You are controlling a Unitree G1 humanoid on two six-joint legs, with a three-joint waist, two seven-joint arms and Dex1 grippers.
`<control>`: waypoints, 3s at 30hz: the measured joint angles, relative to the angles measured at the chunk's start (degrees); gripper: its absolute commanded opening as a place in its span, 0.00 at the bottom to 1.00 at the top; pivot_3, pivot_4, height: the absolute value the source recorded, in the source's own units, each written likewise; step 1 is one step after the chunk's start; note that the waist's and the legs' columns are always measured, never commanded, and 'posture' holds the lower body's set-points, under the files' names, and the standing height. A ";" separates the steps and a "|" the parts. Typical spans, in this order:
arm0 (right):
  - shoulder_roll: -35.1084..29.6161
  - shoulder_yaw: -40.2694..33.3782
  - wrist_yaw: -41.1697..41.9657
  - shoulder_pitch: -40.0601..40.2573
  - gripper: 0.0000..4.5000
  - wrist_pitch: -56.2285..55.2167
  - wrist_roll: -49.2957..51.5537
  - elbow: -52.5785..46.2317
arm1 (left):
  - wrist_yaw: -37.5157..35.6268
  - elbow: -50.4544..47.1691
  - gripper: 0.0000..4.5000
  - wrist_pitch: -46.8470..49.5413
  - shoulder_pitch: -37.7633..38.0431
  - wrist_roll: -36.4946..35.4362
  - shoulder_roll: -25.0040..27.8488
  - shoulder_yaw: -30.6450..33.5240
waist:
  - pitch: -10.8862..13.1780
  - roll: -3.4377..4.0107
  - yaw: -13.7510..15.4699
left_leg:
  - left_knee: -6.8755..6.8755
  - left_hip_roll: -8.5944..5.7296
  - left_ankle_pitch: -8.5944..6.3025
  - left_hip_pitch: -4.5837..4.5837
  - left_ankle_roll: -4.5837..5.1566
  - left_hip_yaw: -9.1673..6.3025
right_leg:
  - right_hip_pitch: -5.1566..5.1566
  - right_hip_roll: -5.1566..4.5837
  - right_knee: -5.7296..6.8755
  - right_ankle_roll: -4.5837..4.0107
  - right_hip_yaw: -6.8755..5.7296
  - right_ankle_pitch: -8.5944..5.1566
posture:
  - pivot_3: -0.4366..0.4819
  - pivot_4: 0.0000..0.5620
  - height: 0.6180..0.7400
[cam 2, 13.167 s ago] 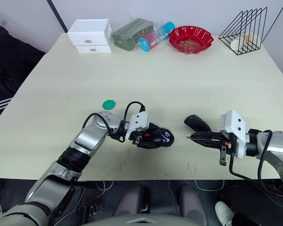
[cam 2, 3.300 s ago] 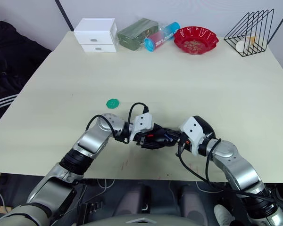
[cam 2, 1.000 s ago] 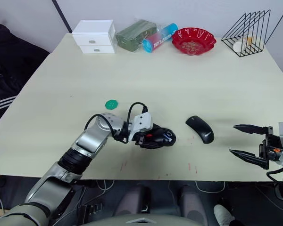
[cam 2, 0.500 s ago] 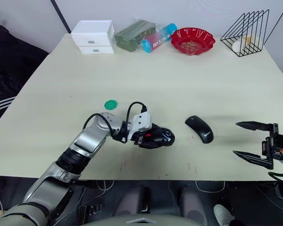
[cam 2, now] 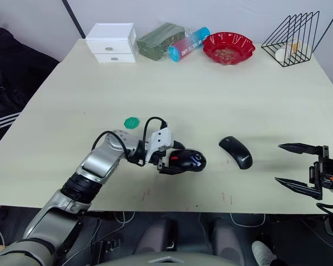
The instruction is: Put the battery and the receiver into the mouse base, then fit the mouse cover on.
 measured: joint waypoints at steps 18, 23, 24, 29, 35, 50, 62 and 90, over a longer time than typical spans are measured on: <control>0.24 -0.11 -0.82 -1.16 1.00 0.78 -0.16 0.84 | -6.57 -7.95 0.98 -1.58 8.26 -14.36 7.25 14.05 | 0.05 0.08 -0.07 | 0.00 0.02 0.00 0.01 -0.01 0.01 | -0.01 -0.02 0.00 0.00 0.00 0.00 | 0.48 0.27 1.00; 2.17 -0.09 -4.13 -0.98 1.00 0.79 -1.43 -0.18 | -10.93 -7.95 0.98 -3.28 11.47 -19.11 11.35 20.33 | 0.07 0.10 -0.02 | 0.00 0.02 0.00 -0.01 -0.01 0.02 | -0.01 -0.02 -0.01 0.00 -0.01 0.00 | 0.48 0.27 1.00; 2.77 -0.08 -5.44 -0.15 1.00 0.66 -2.14 -1.35 | -12.39 -7.99 0.98 -3.69 12.52 -20.85 12.61 22.11 | 0.07 0.10 -0.01 | 0.00 0.02 0.00 -0.01 -0.01 0.03 | -0.02 -0.02 -0.01 0.00 -0.01 0.00 | 0.48 0.27 1.00; 3.49 -0.06 -10.09 1.78 1.00 0.90 -4.85 -1.89 | -17.53 -7.33 0.98 -6.17 15.19 -23.76 16.23 26.10 | 0.08 0.12 -0.04 | 0.00 0.04 0.00 0.00 -0.01 0.06 | -0.02 -0.03 -0.01 0.00 -0.02 -0.01 | 0.48 0.27 1.00; 5.49 0.71 -20.65 4.84 1.00 4.48 -9.24 -7.94 | -21.04 -3.44 0.98 -9.07 16.60 -28.65 21.54 31.27 | 0.11 0.16 -0.08 | -0.01 0.07 -0.01 -0.02 -0.01 0.08 | -0.05 -0.02 0.00 -0.01 -0.02 -0.01 | 0.48 0.27 1.00; 8.65 12.00 -44.17 7.35 1.00 22.26 -18.83 -26.53 | -21.35 -5.72 0.98 -12.69 18.58 -33.48 24.10 32.39 | 0.13 0.16 -0.06 | 0.00 0.08 -0.01 -0.12 -0.02 0.38 | -0.21 -0.02 0.04 -0.01 0.04 -0.01 | 0.48 0.27 1.00; 12.00 15.26 -55.71 5.43 1.00 32.84 -22.46 -29.42 | -21.40 -6.57 0.98 -15.62 20.85 -34.45 24.92 32.35 | 0.13 0.15 -0.07 | -0.01 0.09 -0.01 -0.14 -0.01 0.60 | -0.28 -0.01 0.07 -0.01 0.11 -0.01 | 0.48 0.27 1.00; 15.47 14.48 -57.47 5.22 0.91 34.85 -20.22 -29.39 | -21.50 -0.14 1.00 -24.01 23.03 -35.67 27.31 29.13 | 0.12 0.14 -0.08 | -0.01 0.11 -0.01 -0.14 -0.01 0.70 | -0.32 0.00 0.08 0.00 0.17 -0.01 | 0.48 0.27 1.00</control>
